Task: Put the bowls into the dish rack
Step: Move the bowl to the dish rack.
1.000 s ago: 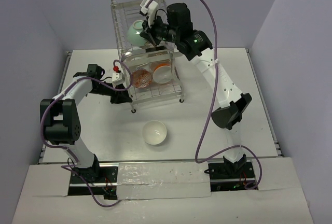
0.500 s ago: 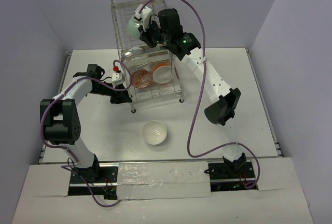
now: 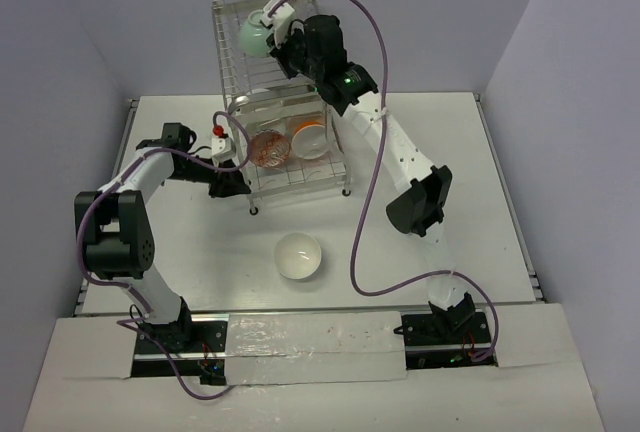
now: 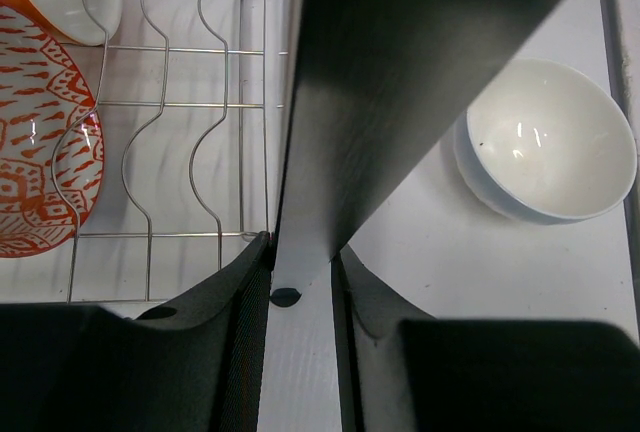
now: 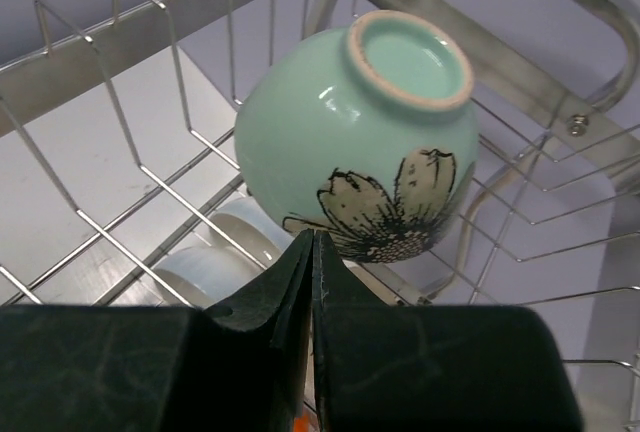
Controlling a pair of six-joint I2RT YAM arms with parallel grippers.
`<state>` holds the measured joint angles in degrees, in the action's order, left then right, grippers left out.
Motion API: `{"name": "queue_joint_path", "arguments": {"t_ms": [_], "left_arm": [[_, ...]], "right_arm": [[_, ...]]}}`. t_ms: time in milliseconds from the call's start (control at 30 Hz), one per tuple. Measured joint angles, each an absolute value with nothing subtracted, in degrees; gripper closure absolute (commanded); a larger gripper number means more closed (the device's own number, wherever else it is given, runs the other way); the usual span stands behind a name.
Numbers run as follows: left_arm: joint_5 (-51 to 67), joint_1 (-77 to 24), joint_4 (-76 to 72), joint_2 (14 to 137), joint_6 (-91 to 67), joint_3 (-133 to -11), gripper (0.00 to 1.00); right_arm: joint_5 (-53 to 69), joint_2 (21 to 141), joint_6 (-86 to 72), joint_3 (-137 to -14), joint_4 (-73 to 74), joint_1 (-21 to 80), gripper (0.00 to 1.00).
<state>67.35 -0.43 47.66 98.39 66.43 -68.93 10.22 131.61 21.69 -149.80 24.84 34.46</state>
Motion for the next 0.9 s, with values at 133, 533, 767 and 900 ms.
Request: {"name": "queue_joint_path", "arguments": {"t_ms": [133,533,767,900], "left_arm": [[67.29,-0.23,47.62,98.41,66.37,-68.99,0.86],[67.20,-0.19,48.21,98.50,67.11,-69.14,0.68],[63.51,0.10,51.31,98.50,65.82,-69.93,0.53],[61.98,0.21,53.43,98.37,64.58,-70.06,0.35]], "right_arm": [[8.08,131.72,22.46,-149.75,23.09,34.46,0.94],[10.96,129.75,23.62,-146.93,25.34,34.26,0.92],[11.64,122.21,24.53,-139.09,27.03,33.98,0.80],[11.09,118.48,25.28,-137.91,27.73,34.26,0.71]]}}
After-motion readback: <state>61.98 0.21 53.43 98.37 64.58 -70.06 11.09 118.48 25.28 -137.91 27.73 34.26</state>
